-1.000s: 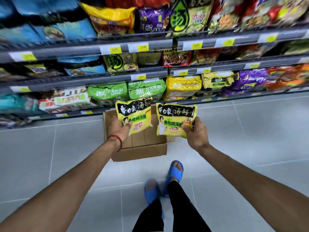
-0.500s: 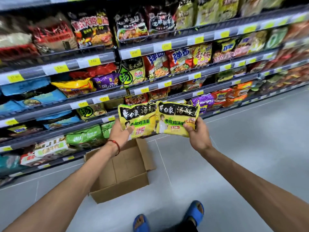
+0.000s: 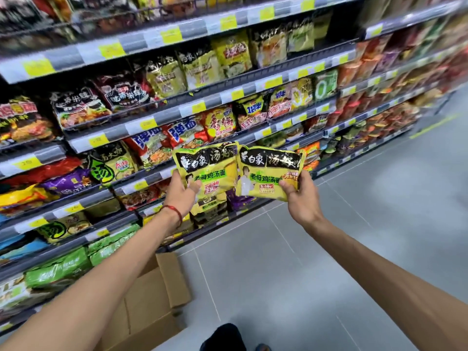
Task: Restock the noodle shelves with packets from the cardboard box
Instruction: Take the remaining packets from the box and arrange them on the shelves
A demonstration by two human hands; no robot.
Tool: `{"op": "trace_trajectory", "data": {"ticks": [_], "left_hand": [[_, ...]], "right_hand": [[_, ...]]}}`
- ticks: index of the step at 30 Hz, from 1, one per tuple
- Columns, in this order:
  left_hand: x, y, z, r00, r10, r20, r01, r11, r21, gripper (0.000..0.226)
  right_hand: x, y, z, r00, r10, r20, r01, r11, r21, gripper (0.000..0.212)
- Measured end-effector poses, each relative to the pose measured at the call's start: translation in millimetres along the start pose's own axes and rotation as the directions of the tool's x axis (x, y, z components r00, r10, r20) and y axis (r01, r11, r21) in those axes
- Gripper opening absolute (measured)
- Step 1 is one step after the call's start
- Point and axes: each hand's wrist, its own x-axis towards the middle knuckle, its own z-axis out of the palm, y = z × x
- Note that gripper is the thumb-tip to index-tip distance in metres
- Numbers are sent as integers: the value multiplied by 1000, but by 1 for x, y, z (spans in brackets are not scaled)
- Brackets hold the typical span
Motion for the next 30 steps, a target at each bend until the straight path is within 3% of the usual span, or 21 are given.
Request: {"op": "trace_trajectory", "data": {"ticks": [8, 18, 22, 30], "left_hand": [[75, 90, 121, 994, 90, 56, -89, 996, -9, 82], [197, 209, 238, 988, 150, 16, -150, 988, -29, 69], [232, 245, 270, 992, 125, -22, -126, 991, -36, 76], [282, 303, 331, 981, 83, -174, -100, 991, -91, 77]], "right_hand": [[101, 14, -86, 995, 3, -97, 1, 999, 38, 18], [289, 8, -166, 986, -30, -166, 36, 999, 36, 18], [353, 8, -189, 982, -24, -188, 39, 997, 73, 17], [477, 14, -233, 994, -89, -69, 91, 996, 22, 29]]}}
